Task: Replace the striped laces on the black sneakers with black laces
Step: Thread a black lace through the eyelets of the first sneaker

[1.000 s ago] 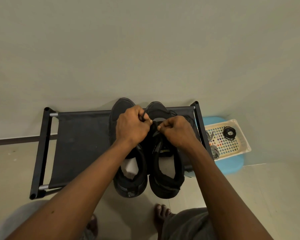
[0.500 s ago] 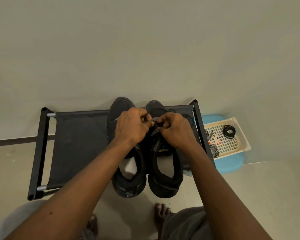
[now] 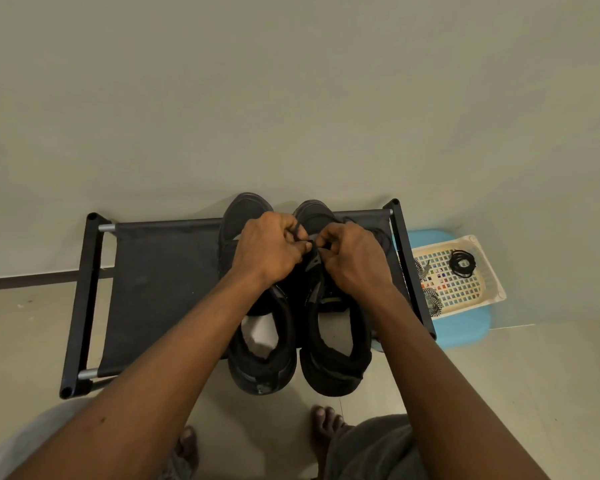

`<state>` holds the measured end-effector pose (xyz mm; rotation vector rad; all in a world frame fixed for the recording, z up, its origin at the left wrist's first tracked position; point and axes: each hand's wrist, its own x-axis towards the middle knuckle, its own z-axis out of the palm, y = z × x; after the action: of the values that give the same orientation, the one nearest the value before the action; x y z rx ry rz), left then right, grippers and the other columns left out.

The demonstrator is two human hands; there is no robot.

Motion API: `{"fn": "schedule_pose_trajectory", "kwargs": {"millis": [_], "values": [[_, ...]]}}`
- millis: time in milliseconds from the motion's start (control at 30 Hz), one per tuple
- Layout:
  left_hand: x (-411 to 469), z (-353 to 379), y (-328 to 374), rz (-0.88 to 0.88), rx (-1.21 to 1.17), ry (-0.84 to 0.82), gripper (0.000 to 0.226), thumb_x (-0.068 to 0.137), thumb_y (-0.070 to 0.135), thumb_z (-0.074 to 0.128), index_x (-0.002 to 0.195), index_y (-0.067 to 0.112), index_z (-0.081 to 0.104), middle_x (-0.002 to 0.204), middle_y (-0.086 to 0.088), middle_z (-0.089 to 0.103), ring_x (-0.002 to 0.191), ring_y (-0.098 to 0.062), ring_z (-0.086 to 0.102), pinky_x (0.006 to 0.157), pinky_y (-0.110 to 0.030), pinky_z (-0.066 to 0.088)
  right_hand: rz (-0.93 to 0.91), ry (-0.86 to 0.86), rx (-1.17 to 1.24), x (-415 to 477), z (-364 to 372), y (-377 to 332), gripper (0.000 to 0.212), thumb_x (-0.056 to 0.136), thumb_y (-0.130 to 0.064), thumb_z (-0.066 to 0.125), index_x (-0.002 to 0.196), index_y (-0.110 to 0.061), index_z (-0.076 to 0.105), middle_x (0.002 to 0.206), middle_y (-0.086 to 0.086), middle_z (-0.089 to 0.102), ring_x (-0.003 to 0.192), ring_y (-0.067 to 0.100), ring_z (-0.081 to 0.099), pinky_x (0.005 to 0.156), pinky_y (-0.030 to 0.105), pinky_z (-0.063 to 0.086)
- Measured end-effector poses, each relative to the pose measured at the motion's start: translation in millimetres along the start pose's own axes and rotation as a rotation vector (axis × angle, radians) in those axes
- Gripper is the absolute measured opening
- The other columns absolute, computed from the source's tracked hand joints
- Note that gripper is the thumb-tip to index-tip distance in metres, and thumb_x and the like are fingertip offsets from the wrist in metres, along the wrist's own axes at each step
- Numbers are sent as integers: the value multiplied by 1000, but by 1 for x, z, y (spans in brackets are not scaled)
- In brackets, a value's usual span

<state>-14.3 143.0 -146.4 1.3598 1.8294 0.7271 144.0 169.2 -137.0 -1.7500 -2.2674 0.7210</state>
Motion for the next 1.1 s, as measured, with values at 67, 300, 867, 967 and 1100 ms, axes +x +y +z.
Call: {"fn": "schedule_pose_trajectory", "kwargs": {"millis": [67,300,867,967,1100], "values": [[-1,0,1,10,35,2,12,87,29,83,85,25,72,74,7,71,74,-9,70,79,-39,61,-14,-16,-46,2,2,0,6,95,-20,64,98,-22,68,92,-3,53,81,16,52,72,32,43],[-4,1,5,44,100,9,67,82,46,84,136,27,50,88,10,68,88,-14,68,84,-40,58,153,-22,76,4,-11,4,8,90,-12,67,82,-15,69,81,2,70,80,20,66,74,33,53],[3,19,11,261,122,12,10,90,24,75,97,31,78,84,14,74,78,-5,69,77,-36,60,285,-146,254,-7,-35,14,27,83,-38,80,100,-24,64,92,-4,69,87,13,66,76,32,53],[6,22,14,231,129,14,12,87,19,75,93,29,78,77,14,72,74,-5,68,75,-34,60,310,-269,153,-10,-31,12,48,76,-42,83,111,-23,57,101,-3,64,93,16,62,74,32,51],[7,23,12,229,134,0,12,88,19,75,95,30,77,77,16,72,75,-5,68,76,-34,60,297,-207,90,-12,-34,6,35,79,-34,76,108,-21,62,96,0,67,89,19,64,75,34,53]]}}
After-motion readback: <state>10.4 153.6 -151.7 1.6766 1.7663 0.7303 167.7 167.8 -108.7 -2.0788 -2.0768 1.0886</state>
